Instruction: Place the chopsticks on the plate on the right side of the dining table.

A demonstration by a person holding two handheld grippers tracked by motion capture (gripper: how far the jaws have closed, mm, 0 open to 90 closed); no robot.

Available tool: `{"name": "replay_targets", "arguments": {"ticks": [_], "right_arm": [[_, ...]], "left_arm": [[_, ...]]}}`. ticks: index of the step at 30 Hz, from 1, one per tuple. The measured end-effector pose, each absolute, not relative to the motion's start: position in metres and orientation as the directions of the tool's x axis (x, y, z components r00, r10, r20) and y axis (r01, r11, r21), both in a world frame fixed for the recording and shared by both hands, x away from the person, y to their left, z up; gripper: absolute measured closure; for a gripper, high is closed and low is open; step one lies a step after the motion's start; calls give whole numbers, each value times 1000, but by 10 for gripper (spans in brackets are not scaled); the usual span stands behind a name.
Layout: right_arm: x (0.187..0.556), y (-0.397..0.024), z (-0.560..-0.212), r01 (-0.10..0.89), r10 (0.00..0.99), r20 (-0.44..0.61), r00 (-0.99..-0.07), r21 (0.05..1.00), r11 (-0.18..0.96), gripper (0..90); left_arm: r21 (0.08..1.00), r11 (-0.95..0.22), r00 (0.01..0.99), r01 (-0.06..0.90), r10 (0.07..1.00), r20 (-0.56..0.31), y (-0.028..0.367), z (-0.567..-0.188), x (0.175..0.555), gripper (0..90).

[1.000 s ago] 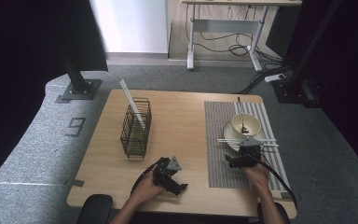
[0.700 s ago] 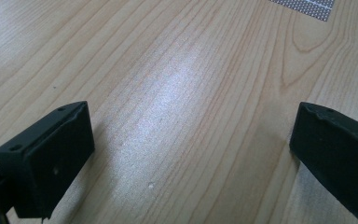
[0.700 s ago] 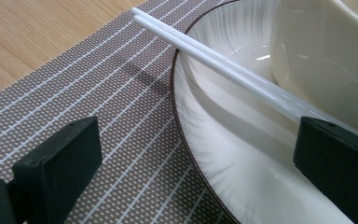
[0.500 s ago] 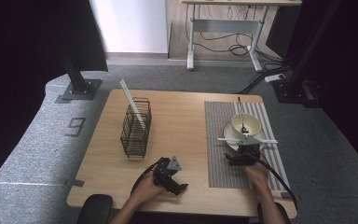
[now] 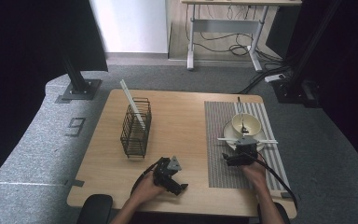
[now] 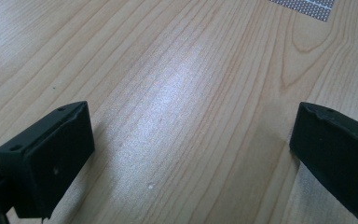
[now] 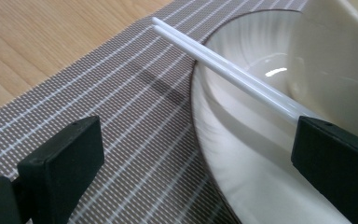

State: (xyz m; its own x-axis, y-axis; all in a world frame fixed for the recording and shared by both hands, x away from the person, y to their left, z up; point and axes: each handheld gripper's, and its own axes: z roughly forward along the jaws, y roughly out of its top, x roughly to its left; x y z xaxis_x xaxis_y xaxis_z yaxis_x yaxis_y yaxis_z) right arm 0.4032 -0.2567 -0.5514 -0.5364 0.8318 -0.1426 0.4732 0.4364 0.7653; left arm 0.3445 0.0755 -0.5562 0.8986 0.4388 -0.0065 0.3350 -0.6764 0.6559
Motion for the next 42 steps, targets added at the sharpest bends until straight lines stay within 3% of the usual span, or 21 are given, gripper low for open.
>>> {"name": "replay_targets", "arguments": {"ticks": [8, 19, 27, 42], "right_arm": [[395, -290, -546, 506, 872, -153, -465, 762, 404, 16], [383, -355, -534, 528, 957, -82, -280, 819, 225, 41], [390, -373, -538, 544, 983, -39, -180, 829, 133, 4], [401, -377, -549, 566, 985, -43, -166, 814, 131, 3]], "left_arm": [[656, -677, 899, 335, 439, -6, 76, -556, 345, 0], [656, -676, 899, 335, 439, -6, 76, -556, 345, 0], [656, -676, 899, 335, 439, -6, 76, -556, 345, 0], [656, -676, 899, 335, 439, -6, 76, -556, 345, 0]]}}
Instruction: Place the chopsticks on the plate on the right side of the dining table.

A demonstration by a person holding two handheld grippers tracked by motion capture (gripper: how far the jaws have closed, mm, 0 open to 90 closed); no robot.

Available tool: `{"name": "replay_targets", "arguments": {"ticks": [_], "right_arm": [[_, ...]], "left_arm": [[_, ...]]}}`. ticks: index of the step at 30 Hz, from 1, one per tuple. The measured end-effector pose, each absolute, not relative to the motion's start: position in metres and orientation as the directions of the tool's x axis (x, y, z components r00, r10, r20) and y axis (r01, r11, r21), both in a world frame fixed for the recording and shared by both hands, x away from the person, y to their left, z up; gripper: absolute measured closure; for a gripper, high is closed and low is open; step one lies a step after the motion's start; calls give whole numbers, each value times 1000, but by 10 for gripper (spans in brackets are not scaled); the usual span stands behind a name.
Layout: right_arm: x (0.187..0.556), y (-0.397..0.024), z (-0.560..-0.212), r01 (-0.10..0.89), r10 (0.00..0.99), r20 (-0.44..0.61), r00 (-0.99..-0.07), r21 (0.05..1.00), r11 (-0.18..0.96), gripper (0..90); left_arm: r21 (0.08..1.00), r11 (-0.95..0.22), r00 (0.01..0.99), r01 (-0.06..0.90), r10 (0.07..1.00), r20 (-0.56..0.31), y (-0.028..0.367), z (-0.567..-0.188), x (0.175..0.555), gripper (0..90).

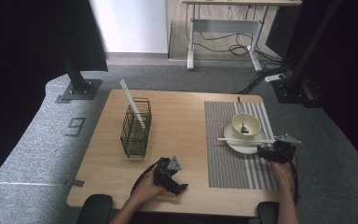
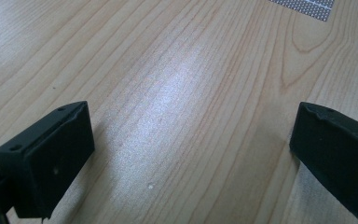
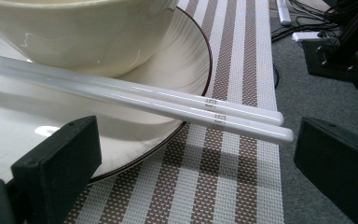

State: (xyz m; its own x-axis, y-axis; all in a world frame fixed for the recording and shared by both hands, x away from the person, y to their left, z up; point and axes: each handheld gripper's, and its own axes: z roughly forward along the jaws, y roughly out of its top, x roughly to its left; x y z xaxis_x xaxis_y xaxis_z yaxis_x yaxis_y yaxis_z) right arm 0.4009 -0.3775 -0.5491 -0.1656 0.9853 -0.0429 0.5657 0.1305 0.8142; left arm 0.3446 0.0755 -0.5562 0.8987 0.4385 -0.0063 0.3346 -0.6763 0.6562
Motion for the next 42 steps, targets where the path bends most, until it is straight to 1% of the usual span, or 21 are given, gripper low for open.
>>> {"name": "replay_targets", "arguments": {"ticks": [19, 26, 29, 42], "right_arm": [[402, -376, -550, 567, 984, -35, -173, 814, 129, 22], [398, -375, -546, 565, 983, -62, -175, 811, 152, 17], [393, -371, -540, 558, 978, -77, -195, 811, 175, 1], [357, -356, -512, 572, 961, -94, -261, 786, 233, 0]], "left_arm": [[655, -677, 900, 334, 436, -7, 75, -556, 345, 0], [655, -677, 900, 334, 436, -7, 75, -556, 345, 0], [656, -677, 900, 333, 436, -7, 75, -556, 345, 0], [656, -677, 900, 333, 436, -6, 75, -556, 345, 0]]}}
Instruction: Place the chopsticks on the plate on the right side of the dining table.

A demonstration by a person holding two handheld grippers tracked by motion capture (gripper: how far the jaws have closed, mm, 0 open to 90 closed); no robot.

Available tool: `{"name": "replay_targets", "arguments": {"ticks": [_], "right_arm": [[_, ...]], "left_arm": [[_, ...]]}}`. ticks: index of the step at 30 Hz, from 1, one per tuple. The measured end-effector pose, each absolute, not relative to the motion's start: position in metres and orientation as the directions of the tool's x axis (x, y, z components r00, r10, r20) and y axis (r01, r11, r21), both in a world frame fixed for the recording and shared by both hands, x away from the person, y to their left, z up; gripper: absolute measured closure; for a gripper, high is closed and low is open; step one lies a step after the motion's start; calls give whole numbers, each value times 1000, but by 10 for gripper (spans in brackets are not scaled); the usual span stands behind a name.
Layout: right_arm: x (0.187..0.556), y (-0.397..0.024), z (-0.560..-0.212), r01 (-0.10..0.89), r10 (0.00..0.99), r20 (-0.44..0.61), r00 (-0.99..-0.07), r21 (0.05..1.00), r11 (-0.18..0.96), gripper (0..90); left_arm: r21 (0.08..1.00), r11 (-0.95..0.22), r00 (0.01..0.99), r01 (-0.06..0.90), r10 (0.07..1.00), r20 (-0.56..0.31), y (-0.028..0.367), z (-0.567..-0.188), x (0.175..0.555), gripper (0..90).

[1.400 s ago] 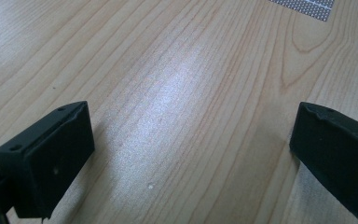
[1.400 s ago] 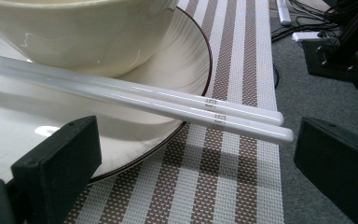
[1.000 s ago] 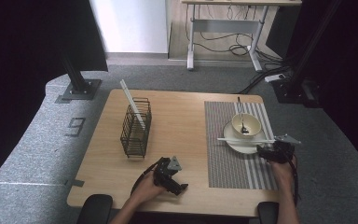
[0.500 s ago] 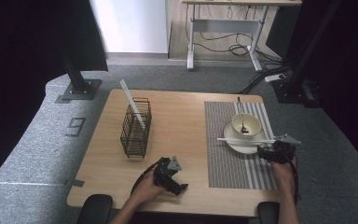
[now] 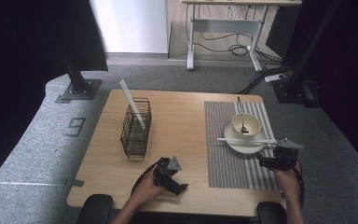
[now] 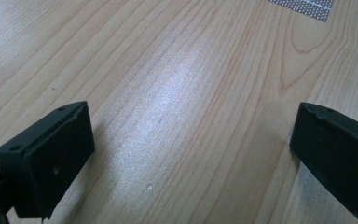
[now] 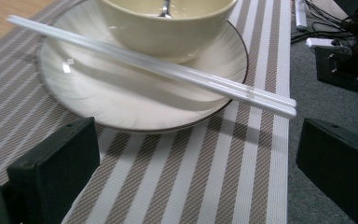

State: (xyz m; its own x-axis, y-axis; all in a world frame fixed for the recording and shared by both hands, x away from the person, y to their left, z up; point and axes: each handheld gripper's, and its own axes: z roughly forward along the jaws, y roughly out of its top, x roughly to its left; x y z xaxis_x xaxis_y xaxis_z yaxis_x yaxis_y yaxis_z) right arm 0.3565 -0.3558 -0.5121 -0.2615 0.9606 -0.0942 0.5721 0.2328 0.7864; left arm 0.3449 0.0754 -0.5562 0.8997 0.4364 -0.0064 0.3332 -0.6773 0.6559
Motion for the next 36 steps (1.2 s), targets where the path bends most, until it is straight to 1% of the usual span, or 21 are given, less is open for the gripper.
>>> {"name": "replay_targets", "arguments": {"ticks": [5, 12, 18, 22, 25, 28, 36], "right_arm": [[340, -347, -499, 578, 951, -96, -295, 774, 257, 0], [318, -325, -477, 568, 929, -94, -358, 768, 297, 0], [307, -297, -458, 548, 897, -87, -433, 765, 339, 0], [308, -273, -453, 537, 863, -54, -503, 763, 360, 0], [313, -259, -457, 524, 846, -54, -531, 764, 377, 0], [321, -246, -467, 529, 835, -80, -545, 739, 416, 0], [339, -227, -510, 530, 807, -99, -582, 707, 468, 0]], "left_arm": [[656, -677, 900, 333, 436, -6, 75, -556, 345, 0], [660, -673, 899, 335, 439, -8, 75, -556, 345, 0], [660, -672, 898, 336, 441, -9, 75, -556, 345, 0], [658, -675, 899, 334, 438, -7, 75, -556, 345, 0], [659, -673, 898, 336, 439, -9, 75, -556, 345, 0], [661, -671, 898, 336, 441, -9, 75, -557, 345, 0], [657, -678, 900, 331, 436, -4, 76, -556, 345, 0]]}}
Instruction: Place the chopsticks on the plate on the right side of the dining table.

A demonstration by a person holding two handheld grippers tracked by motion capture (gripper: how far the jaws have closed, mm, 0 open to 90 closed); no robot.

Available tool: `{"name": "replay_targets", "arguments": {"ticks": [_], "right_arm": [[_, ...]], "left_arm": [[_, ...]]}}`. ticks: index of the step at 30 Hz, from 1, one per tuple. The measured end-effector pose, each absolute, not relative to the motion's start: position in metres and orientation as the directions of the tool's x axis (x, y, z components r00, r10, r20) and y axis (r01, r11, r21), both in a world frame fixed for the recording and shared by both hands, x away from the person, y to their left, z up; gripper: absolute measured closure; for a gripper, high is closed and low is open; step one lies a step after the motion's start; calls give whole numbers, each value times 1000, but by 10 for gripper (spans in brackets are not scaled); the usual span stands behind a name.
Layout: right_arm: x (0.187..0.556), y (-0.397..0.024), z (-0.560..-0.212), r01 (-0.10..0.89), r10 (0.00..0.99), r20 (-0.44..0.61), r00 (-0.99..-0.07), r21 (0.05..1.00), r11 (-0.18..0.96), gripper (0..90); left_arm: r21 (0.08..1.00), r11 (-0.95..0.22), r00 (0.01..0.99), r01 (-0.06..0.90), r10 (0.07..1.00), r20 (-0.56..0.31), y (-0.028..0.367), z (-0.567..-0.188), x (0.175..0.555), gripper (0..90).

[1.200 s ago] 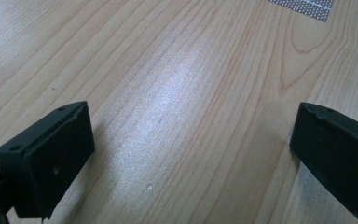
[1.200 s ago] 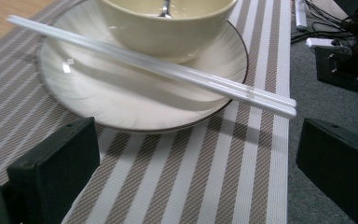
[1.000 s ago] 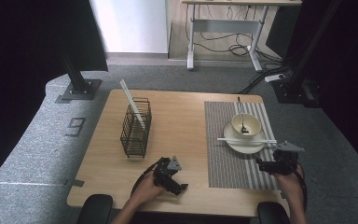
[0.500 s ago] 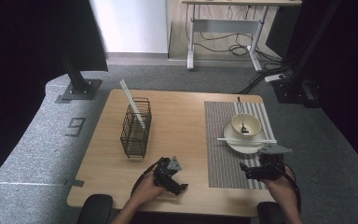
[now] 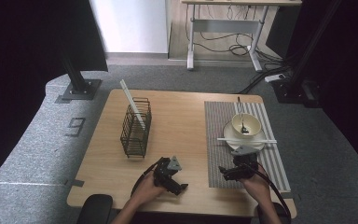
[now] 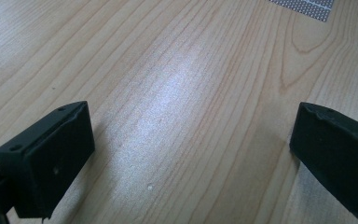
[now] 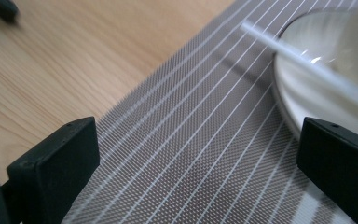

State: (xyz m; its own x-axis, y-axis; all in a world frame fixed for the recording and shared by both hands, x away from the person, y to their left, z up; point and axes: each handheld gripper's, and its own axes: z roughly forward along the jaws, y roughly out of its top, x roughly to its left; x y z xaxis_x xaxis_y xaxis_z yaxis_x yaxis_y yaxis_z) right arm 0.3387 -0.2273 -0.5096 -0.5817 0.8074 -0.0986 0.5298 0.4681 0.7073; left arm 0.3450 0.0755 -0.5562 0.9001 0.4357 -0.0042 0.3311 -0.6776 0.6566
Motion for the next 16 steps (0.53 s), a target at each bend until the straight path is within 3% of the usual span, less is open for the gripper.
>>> {"name": "replay_targets", "arguments": {"ticks": [8, 16], "right_arm": [[348, -230, -548, 558, 819, -64, -570, 702, 443, 0], [350, -235, -562, 583, 830, 10, -557, 717, 382, 0]], "left_arm": [[656, -677, 900, 332, 437, -5, 75, -556, 345, 0], [656, -677, 899, 334, 438, -6, 75, -556, 345, 0]]}}
